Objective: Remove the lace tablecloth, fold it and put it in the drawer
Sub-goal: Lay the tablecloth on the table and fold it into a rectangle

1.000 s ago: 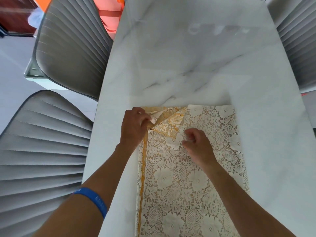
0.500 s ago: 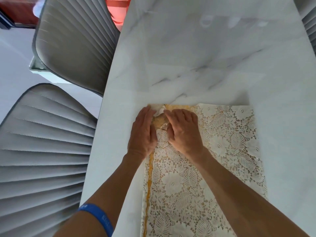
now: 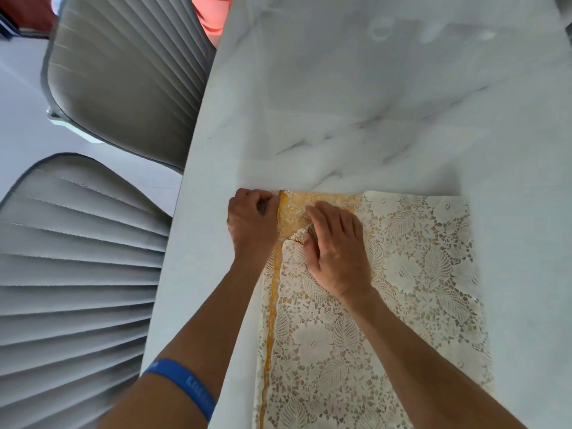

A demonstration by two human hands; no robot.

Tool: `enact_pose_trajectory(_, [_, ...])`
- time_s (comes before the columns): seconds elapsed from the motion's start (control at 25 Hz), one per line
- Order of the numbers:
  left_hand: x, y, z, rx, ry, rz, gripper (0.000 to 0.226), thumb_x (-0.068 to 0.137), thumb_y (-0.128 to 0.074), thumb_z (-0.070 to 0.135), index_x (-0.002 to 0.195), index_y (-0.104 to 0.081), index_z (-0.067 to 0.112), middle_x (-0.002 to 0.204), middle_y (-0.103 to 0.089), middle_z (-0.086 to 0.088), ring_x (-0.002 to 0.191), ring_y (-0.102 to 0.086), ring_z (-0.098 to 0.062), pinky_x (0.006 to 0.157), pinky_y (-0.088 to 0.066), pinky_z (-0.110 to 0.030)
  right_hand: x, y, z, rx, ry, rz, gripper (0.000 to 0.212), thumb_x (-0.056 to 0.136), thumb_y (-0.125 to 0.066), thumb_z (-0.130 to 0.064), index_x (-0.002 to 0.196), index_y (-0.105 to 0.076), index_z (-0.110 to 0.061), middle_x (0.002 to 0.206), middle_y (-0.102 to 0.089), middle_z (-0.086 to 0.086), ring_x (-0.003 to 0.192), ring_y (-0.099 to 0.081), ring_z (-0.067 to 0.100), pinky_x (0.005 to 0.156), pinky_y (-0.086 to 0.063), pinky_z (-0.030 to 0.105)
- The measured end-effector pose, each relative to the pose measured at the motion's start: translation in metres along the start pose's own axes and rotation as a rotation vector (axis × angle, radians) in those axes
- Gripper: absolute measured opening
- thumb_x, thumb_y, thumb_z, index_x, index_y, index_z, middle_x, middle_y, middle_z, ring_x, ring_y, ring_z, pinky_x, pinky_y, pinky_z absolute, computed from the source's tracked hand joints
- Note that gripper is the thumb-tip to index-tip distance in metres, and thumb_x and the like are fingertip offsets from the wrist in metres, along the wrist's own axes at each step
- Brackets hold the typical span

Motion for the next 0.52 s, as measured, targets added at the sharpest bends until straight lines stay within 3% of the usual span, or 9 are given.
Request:
enact_pose_trajectory(0.16, [0.003, 0.004, 0.006, -0.091, 0.076, -0.031, 0.015, 0.091, -0.060, 0.034, 0.084, -0.066, 0.022, 0.090, -0.067, 0.002, 0.080, -0.064, -0.014, 0.077, -0.051, -0.035, -0.001, 0.000, 0.001, 0.013, -0.004, 0.019, 0.046, 0.095, -0.054, -0.029, 0.136, -0.056, -0.008, 0.136, -0.058, 0.013, 0.125, -0.054, 0.029, 0.110, -0.038, 0.049])
enact_pose_trajectory(0.36, [-0.012, 0.000, 0.004, -0.543, 0.253, -0.136, 0.016, 0.087, -0.071, 0.031, 0.093, -0.062, 0.019, 0.061, -0.065, 0.003, 0.053, -0.054, -0.009, 0.052, -0.047, -0.025, -0.003, 0.005, 0.002, 0.042, -0.023, 0.091, 0.047, 0.093, -0.056, -0.031, 0.135, -0.058, -0.009, 0.136, -0.059, 0.012, 0.127, -0.053, 0.031, 0.114, -0.032, 0.052])
enact_pose_trajectory(0.52, [-0.008, -0.003, 0.001, -0.661, 0.358, -0.145, 0.010, 0.088, -0.070, 0.034, 0.097, -0.072, 0.030, 0.074, -0.074, 0.000, 0.068, -0.068, -0.015, 0.066, -0.057, -0.028, -0.002, 0.005, 0.002, 0.055, -0.028, 0.081, 0.048, 0.095, -0.053, -0.034, 0.136, -0.058, -0.009, 0.137, -0.059, 0.012, 0.129, -0.052, 0.030, 0.114, -0.033, 0.052])
Point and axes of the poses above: each hand's wrist, its own x-axis towards the middle knuckle, its own y-axis out of the back of the hand, z = x × y, the point moved 6 cm from there along x, towards the middle knuckle
